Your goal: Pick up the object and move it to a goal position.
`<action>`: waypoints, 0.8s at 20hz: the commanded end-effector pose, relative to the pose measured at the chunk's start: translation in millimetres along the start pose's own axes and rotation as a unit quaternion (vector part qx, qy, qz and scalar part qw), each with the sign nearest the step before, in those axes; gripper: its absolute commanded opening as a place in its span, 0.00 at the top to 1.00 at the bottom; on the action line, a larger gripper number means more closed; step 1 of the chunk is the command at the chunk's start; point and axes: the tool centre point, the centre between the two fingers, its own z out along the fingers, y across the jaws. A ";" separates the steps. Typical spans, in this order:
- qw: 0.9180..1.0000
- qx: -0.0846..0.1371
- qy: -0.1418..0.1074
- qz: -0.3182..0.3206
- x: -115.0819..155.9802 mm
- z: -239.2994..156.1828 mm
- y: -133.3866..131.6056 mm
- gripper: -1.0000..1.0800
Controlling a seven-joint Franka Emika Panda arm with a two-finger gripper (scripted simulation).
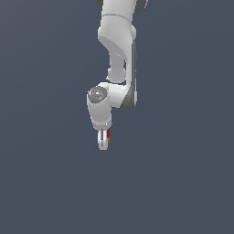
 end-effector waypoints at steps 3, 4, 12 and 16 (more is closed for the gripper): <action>1.000 0.001 0.000 0.000 -4.3 -28.8 0.3 1.00; 1.000 0.001 0.000 0.000 -5.2 -36.7 0.7 1.00; 1.000 0.001 0.000 0.001 -17.2 -120.8 4.1 1.00; 1.000 0.001 0.001 0.001 -23.8 -170.3 5.7 1.00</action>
